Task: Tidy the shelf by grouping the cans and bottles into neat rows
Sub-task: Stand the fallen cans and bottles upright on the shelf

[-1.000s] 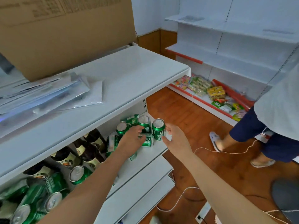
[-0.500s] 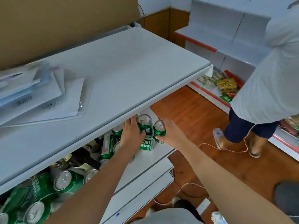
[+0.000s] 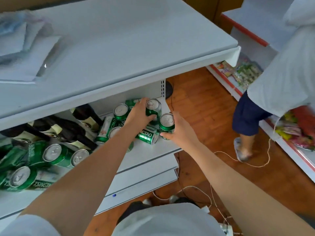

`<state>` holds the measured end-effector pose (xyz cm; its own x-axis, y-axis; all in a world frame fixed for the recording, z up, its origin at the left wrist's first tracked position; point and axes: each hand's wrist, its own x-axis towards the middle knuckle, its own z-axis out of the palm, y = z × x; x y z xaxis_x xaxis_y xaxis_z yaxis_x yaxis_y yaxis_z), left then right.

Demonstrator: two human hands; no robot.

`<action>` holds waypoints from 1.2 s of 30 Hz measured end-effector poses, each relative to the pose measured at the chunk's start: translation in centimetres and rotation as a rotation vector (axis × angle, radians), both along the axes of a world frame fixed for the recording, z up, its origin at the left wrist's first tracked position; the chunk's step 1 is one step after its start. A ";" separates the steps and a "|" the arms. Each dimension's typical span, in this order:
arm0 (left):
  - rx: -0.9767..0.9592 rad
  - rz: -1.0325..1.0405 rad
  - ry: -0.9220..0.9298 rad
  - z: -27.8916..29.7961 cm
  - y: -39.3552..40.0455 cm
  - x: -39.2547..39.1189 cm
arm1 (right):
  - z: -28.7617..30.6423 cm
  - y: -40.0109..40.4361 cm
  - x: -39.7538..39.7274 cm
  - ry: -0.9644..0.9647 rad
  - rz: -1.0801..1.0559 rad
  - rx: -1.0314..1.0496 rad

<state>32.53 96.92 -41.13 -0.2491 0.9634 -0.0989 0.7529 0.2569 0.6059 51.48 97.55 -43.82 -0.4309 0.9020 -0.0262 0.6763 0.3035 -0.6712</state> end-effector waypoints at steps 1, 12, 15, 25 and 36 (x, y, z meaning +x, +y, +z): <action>-0.006 0.002 0.009 0.1 0.3 0.1 | 0.1 0.1 0.1 0.001 0.016 -0.005; -0.021 0.034 0.143 1.8 -4.1 -3.5 | 4.5 -2.9 -1.8 -0.191 0.219 0.810; 0.036 0.150 0.144 2.0 -5.5 -4.2 | 3.1 -4.1 -5.9 -0.295 0.322 0.672; 0.054 0.237 0.084 1.2 -10.3 -5.2 | 0.3 -2.7 -9.9 -0.514 0.322 0.267; 0.086 0.243 -0.014 1.1 -12.0 -5.1 | 0.0 -3.1 -11.0 -0.458 0.227 0.129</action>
